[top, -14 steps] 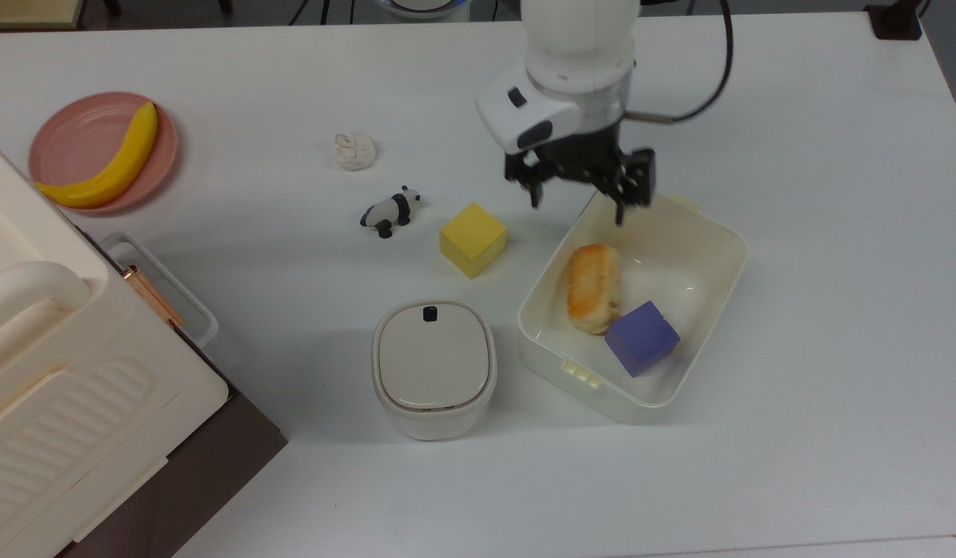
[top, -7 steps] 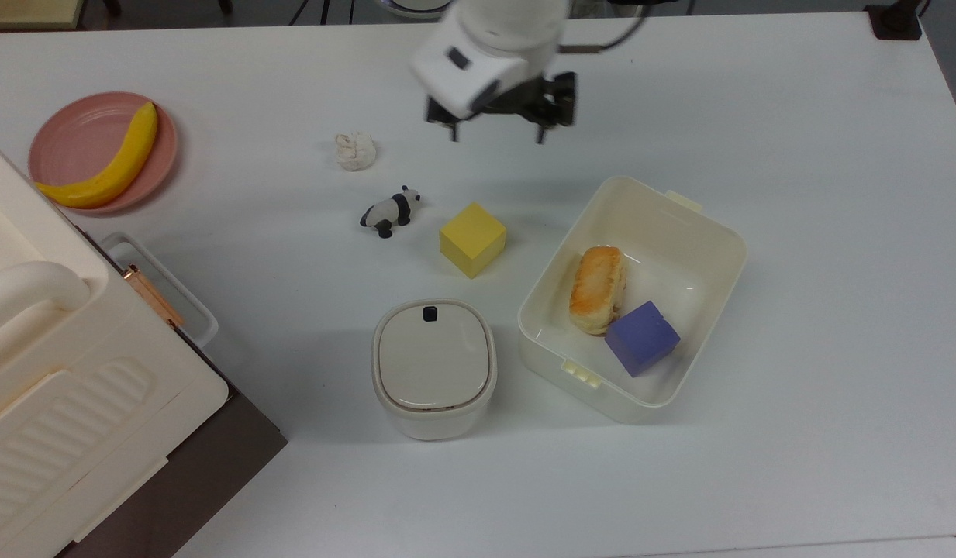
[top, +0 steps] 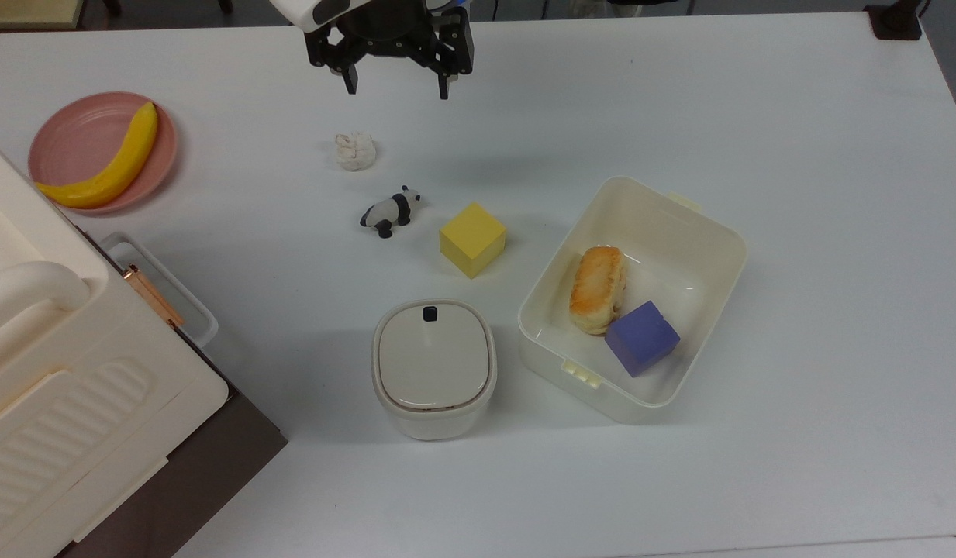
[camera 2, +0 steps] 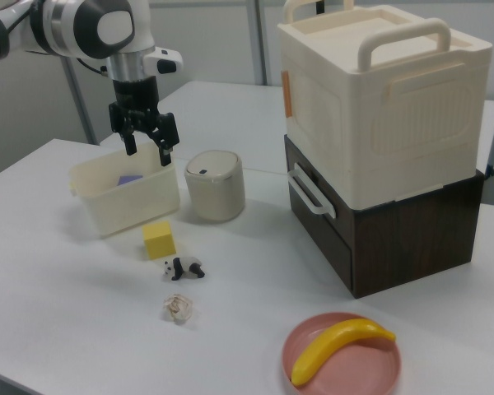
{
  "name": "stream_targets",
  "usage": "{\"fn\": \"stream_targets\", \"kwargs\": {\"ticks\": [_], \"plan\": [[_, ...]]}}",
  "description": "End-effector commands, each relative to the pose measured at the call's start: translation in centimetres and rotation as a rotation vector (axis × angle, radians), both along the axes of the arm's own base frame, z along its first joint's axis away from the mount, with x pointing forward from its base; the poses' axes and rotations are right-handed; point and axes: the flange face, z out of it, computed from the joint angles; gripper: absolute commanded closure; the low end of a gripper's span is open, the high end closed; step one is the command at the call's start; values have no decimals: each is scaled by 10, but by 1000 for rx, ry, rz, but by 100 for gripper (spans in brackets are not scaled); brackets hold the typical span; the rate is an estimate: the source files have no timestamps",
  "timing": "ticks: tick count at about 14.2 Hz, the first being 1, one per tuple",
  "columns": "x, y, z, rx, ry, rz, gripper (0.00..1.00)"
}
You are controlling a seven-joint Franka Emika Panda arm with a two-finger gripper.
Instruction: Put the bread in the basket
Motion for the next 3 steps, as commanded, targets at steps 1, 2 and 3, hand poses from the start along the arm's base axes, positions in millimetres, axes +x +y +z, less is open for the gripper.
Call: {"fn": "stream_targets", "kwargs": {"ticks": [1,2,3], "plan": [[-15,17,-3,-24,20,26,0],[-15,21,-6,-44,24,37,0],[-15,22,-7,-52,25,39,0]]}}
